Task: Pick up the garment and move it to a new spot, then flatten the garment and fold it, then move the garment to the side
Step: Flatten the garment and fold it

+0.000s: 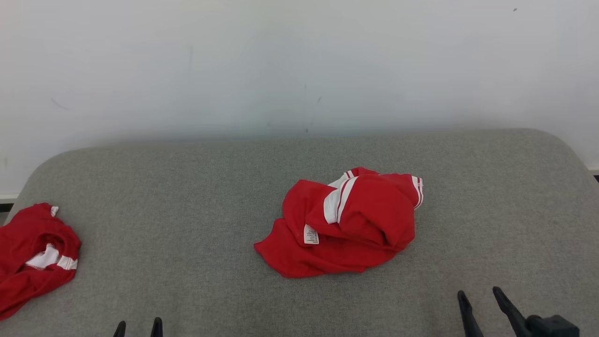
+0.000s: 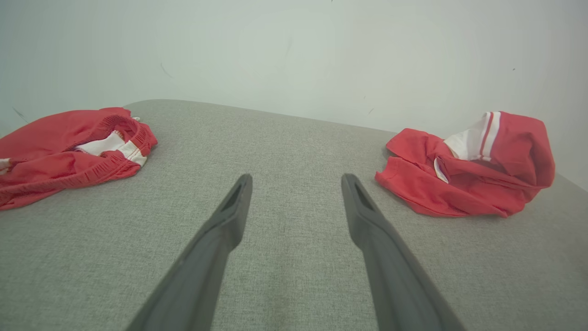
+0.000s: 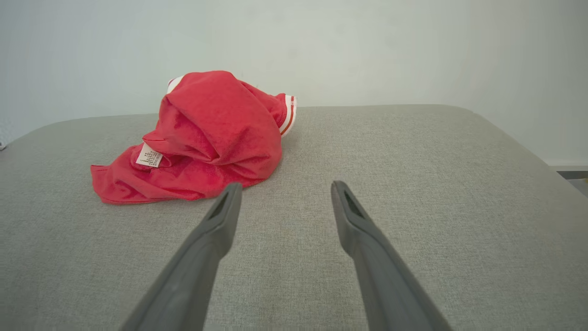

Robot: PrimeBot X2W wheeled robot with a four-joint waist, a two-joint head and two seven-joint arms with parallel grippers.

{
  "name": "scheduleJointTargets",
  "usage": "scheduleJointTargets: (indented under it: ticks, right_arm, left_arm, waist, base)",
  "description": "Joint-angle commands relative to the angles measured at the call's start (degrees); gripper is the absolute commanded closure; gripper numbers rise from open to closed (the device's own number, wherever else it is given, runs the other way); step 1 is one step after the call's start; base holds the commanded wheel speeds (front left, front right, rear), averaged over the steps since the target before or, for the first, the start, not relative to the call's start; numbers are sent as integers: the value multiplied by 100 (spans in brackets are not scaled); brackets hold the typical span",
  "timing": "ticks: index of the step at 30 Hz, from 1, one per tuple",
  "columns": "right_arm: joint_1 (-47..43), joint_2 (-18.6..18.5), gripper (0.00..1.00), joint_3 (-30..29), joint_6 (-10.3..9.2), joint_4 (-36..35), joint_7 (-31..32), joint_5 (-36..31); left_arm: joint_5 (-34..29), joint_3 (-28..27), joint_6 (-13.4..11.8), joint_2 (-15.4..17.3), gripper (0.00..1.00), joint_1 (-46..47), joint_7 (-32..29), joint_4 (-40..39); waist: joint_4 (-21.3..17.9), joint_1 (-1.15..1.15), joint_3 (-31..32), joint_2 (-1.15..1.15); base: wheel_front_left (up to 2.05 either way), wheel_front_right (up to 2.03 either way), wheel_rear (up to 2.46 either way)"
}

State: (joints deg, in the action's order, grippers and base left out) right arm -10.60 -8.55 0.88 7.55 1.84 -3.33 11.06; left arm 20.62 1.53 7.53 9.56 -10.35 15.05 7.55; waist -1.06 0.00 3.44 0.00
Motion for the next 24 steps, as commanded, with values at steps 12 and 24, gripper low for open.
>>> scheduleJointTargets:
  ticks: [12, 24]
  right_arm:
    - [2323, -566, 0, 1192, -12, 61, 2836, 621]
    - [4168, -473, 0, 1345, -12, 1722, 4060, 142]
  left_arm:
    - [11, 226, -11, -41, 0, 167, 19, 98]
    - [-95, 504, -11, -140, 0, 388, 19, 25]
  waist:
    - [317, 0, -150, 0]
    - [1245, 0, -512, 0]
  base:
    - [0, 0, 0]
    - [0, 0, 0]
